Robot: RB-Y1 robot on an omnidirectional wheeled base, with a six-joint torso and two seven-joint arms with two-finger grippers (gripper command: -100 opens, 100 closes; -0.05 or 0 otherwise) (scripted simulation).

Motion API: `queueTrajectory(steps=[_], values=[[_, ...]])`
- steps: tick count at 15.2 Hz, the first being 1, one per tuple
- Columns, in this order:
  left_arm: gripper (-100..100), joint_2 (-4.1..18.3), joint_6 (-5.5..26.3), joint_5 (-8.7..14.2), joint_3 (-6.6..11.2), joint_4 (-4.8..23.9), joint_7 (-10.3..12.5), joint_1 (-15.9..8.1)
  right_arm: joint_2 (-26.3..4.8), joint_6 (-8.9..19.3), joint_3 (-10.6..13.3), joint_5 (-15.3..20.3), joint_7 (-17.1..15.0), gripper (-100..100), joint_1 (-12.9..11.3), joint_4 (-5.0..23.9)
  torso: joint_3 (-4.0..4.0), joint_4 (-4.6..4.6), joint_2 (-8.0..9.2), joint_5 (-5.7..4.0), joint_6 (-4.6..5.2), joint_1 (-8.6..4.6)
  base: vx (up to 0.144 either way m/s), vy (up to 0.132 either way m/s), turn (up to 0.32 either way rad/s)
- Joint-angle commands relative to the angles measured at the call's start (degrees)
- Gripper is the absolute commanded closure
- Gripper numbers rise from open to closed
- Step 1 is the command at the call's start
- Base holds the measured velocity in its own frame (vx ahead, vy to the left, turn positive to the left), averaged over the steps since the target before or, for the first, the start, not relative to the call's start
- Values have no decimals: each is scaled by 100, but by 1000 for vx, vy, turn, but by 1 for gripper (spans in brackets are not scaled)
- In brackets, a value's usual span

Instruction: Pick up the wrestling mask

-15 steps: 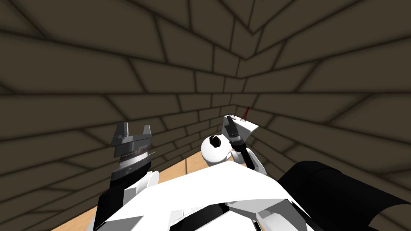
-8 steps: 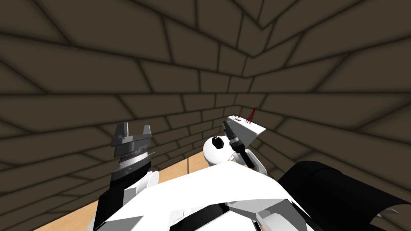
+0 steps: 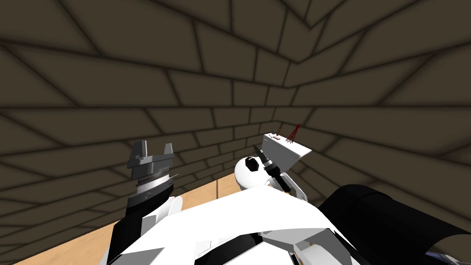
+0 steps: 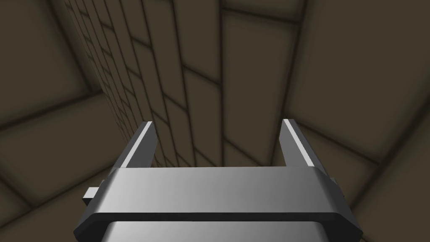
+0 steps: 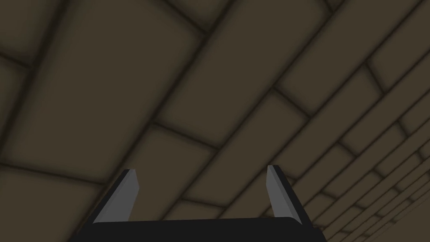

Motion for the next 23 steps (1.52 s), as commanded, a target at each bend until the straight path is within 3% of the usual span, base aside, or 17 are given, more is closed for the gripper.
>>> queueTrajectory(steps=[1,5,9,10,11,15,16,18,23], values=[[0,0,0,0,0,0,0,0,-206,92,-45,147,84,-100,-52,286,0,0,0,0,0,0,15,33,152],[0,0,0,0,0,0,0,0,-359,160,-67,292,177,-100,-65,780,-2,-1,-3,0,-1,0,8,18,105],[0,0,0,0,0,0,0,0,-359,160,-67,292,177,-100,-65,780,0,0,0,0,1,-1,4,7,13],[0,0,0,0,0,0,0,0,-512,231,-90,441,273,-100,-79,1066,0,0,-1,0,-1,2,-5,-3,136],[0,0,0,0,0,0,0,0,-512,231,-90,441,273,-100,-79,1136,1,0,2,0,-1,-3,-4,1,137],[0,0,0,0,0,0,0,1,-512,231,-90,441,273,-100,-79,1139,-5,-2,-8,2,2,9,25,28,21],[0,0,0,0,0,0,0,0,-663,302,-111,594,371,-100,-94,1424,-3,-1,-5,2,1,5,61,32,228],[0,0,0,0,0,0,0,0,-663,302,-111,594,371,-100,-94,1508,-14,-5,-25,2,-4,10,65,35,171],[0,0,0,0,0,0,0,0,-958,449,-152,908,572,-100,-122,2186,-15,-5,-28,1,-4,4,74,21,164]])
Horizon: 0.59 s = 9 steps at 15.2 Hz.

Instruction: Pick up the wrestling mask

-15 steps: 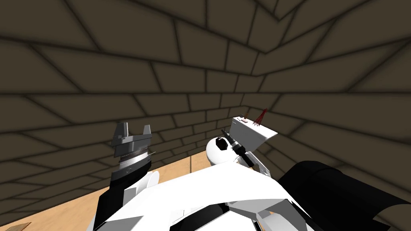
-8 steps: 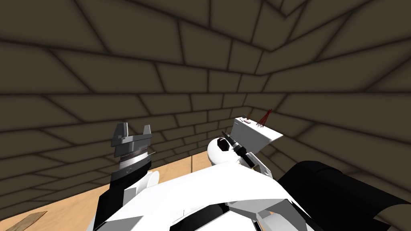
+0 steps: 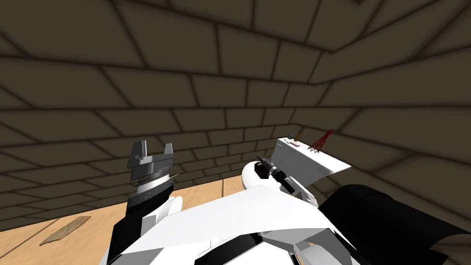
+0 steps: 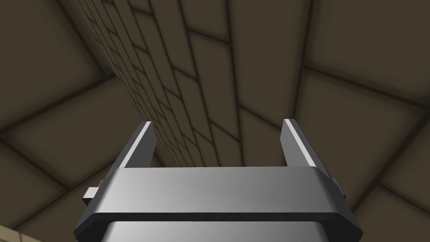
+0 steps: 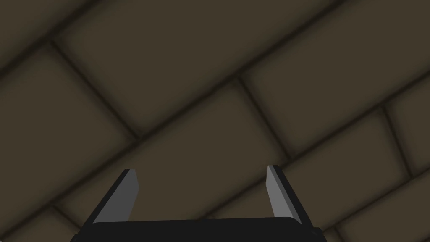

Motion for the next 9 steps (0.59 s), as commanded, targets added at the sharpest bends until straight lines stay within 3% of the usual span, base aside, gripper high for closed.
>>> queueTrajectory(steps=[1,9], values=[[0,0,0,0,0,0,0,0,-63,34,-8,51,34,-100,-26,266,0,0,0,0,0,0,105,7,147],[0,0,0,0,0,0,0,0,-479,257,-59,536,342,-100,-67,1228,17,5,34,1,7,5,43,21,121]])
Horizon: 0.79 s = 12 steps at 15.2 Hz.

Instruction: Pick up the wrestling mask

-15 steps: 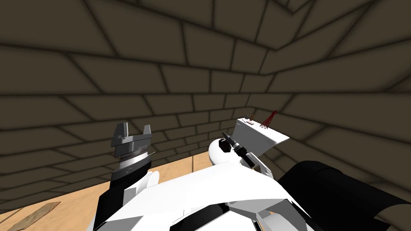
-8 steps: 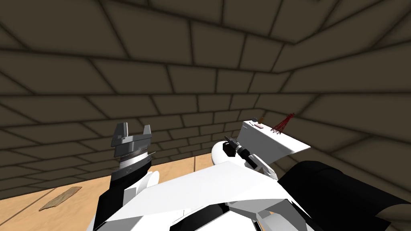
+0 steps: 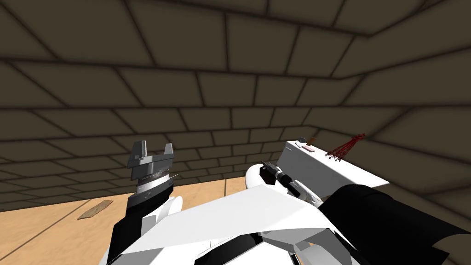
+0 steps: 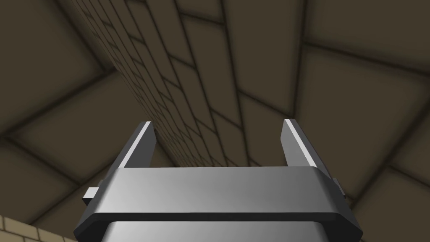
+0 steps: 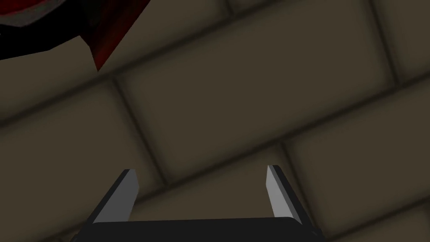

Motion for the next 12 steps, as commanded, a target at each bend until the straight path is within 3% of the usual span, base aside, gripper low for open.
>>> queueTrajectory(steps=[1,3,8,12], values=[[0,0,0,0,0,0,0,0,-118,81,3,111,57,-100,-45,286,0,0,0,0,0,0,36,31,167],[0,0,0,0,0,0,0,1,-118,81,3,111,57,-100,-45,373,-1,-1,-1,0,3,1,24,16,39],[0,0,0,0,0,0,0,0,-372,228,-22,435,262,-100,-71,1080,-2,-1,-4,1,0,2,39,27,149],[0,0,0,0,0,0,0,0,-489,300,-31,595,363,-100,-83,1369,-1,0,-2,1,-1,3,35,25,115]])
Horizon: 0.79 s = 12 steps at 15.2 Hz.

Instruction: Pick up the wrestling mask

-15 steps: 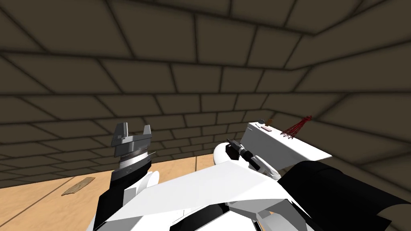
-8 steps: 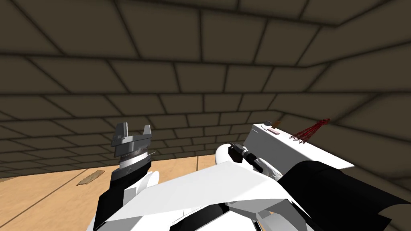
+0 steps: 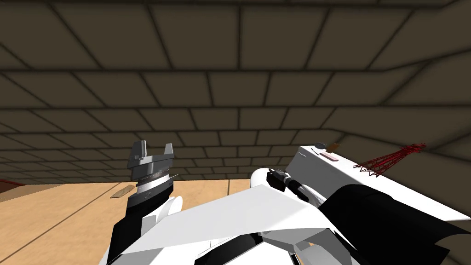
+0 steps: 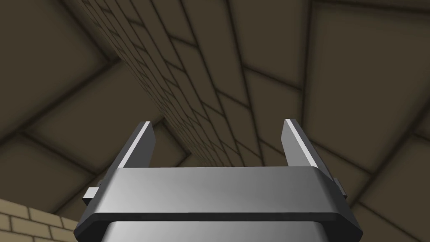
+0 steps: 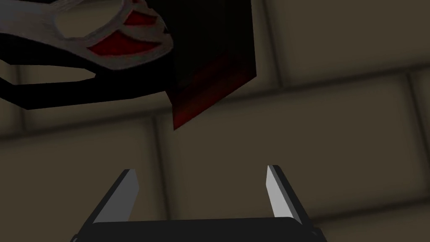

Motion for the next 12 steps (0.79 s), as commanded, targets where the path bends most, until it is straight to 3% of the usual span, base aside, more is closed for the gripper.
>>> queueTrajectory(steps=[1,4,9,12], values=[[0,0,0,0,0,0,0,0,-50,6,0,52,44,-100,-45,286,0,0,0,0,0,0,31,14,58],[0,0,0,0,0,0,0,0,-263,144,-10,365,241,-100,-67,964,-1,-1,-1,0,2,1,49,41,175],[0,-1,0,0,0,0,0,0,-443,274,-8,666,428,-100,-87,1609,-15,-12,-18,-21,4,-26,58,45,152],[0,0,0,0,0,0,0,0,-520,335,-3,810,517,-100,-95,2200,-19,-13,-26,-26,-2,-42,50,51,196]])
